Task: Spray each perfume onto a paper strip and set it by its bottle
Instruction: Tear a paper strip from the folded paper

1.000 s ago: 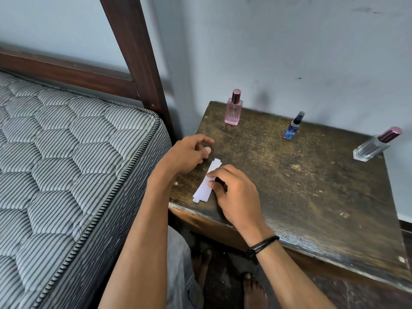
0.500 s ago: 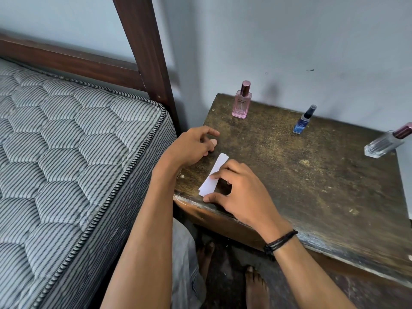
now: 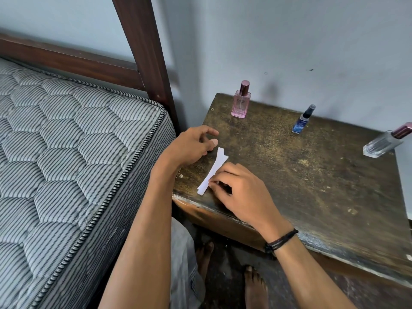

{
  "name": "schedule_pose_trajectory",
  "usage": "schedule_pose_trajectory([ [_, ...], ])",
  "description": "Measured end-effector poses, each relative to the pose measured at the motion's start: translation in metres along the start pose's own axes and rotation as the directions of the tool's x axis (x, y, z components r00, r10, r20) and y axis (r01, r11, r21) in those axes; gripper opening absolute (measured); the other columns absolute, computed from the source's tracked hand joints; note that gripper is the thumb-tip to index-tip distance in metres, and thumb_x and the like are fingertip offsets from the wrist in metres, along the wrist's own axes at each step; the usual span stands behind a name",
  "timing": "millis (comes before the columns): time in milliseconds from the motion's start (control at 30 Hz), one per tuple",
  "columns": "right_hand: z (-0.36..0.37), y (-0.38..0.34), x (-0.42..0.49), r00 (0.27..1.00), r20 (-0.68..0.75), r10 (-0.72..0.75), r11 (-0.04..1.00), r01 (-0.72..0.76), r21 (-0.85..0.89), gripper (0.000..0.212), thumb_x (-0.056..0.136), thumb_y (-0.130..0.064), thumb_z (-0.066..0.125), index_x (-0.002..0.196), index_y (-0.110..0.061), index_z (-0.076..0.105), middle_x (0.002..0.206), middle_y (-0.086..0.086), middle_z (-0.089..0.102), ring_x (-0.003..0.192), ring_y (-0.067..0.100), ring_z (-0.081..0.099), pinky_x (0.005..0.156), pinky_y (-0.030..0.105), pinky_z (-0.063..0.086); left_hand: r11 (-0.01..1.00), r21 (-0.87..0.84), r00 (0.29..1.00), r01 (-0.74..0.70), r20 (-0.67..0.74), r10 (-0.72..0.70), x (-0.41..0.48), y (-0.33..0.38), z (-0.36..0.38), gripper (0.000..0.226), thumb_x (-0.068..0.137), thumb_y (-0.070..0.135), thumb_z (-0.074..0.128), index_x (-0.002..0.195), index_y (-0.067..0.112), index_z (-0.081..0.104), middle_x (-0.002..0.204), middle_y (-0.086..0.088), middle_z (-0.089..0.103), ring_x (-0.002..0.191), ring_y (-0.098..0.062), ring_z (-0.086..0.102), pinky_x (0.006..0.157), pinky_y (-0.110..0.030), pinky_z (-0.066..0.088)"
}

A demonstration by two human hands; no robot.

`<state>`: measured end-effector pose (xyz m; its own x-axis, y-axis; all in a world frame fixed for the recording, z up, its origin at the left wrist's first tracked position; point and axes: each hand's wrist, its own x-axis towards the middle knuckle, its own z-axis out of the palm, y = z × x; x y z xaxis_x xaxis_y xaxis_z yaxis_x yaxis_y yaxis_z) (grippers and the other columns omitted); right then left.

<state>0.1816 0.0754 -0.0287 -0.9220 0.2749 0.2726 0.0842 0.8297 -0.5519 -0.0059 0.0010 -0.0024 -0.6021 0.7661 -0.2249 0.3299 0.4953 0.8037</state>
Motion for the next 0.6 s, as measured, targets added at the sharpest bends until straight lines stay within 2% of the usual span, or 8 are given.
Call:
schedule_pose_trajectory([
  [167, 0.006, -0.005, 0.000, 0.993, -0.105, -0.060, 0.998, 0.058, -0.021, 0.012, 0.097, -0.024, 0.070, 0.096, -0.015, 0.077, 0.095, -0.006, 0.067, 0.086, 0.014, 0.058, 0.067, 0.033, 0.056, 1.000, -0.007, 1.000, 0.002, 0.003, -0.002, -0.001, 0.001, 0.000, 0.028, 0.098, 0.026, 0.064, 0.126, 0.022, 0.064, 0.091, -0.009, 0.070, 0.071, -0.009, 0.061, 0.078, -0.032, 0.050],
  [300, 0.010, -0.008, -0.003, 0.979, -0.167, -0.115, 0.991, 0.101, -0.091, 0.007, 0.095, -0.016, 0.073, 0.094, -0.010, 0.075, 0.089, 0.000, 0.067, 0.079, 0.019, 0.060, 0.063, 0.033, 0.055, 1.000, -0.008, 1.000, -0.001, 0.003, 0.001, -0.001, -0.001, -0.001, 0.027, 0.094, 0.021, 0.069, 0.121, 0.024, 0.067, 0.076, 0.007, 0.063, 0.071, -0.008, 0.060, 0.074, -0.031, 0.049],
  [400, 0.012, -0.009, -0.005, 0.972, -0.184, -0.146, 0.981, 0.119, -0.151, 0.005, 0.095, -0.012, 0.073, 0.093, -0.008, 0.074, 0.087, 0.002, 0.065, 0.076, 0.020, 0.058, 0.061, 0.035, 0.054, 1.000, 0.026, 1.000, 0.006, 0.020, -0.007, -0.002, -0.001, -0.003, 0.018, 0.090, 0.016, 0.073, 0.107, 0.023, 0.072, 0.076, 0.005, 0.064, 0.075, -0.012, 0.061, 0.080, -0.038, 0.053],
  [467, 0.012, -0.010, -0.006, 0.966, -0.204, -0.157, 0.977, 0.123, -0.172, 0.004, 0.094, -0.010, 0.074, 0.091, -0.008, 0.073, 0.086, 0.003, 0.065, 0.075, 0.021, 0.057, 0.060, 0.035, 0.053, 0.999, 0.048, 1.000, 0.003, 0.027, -0.005, -0.003, 0.001, -0.005, 0.015, 0.087, 0.014, 0.076, 0.100, 0.022, 0.074, 0.076, 0.004, 0.064, 0.070, -0.010, 0.059, 0.079, -0.034, 0.053],
  [600, 0.013, -0.011, -0.006, 0.966, -0.218, -0.138, 0.983, 0.107, -0.146, 0.005, 0.091, -0.007, 0.077, 0.088, -0.008, 0.073, 0.084, 0.002, 0.065, 0.073, 0.021, 0.056, 0.059, 0.036, 0.053, 0.998, 0.066, 0.999, 0.012, 0.045, -0.015, -0.006, 0.006, -0.006, 0.019, 0.084, 0.010, 0.078, 0.099, 0.020, 0.074, 0.079, 0.003, 0.068, 0.065, -0.004, 0.058, 0.077, -0.027, 0.049],
])
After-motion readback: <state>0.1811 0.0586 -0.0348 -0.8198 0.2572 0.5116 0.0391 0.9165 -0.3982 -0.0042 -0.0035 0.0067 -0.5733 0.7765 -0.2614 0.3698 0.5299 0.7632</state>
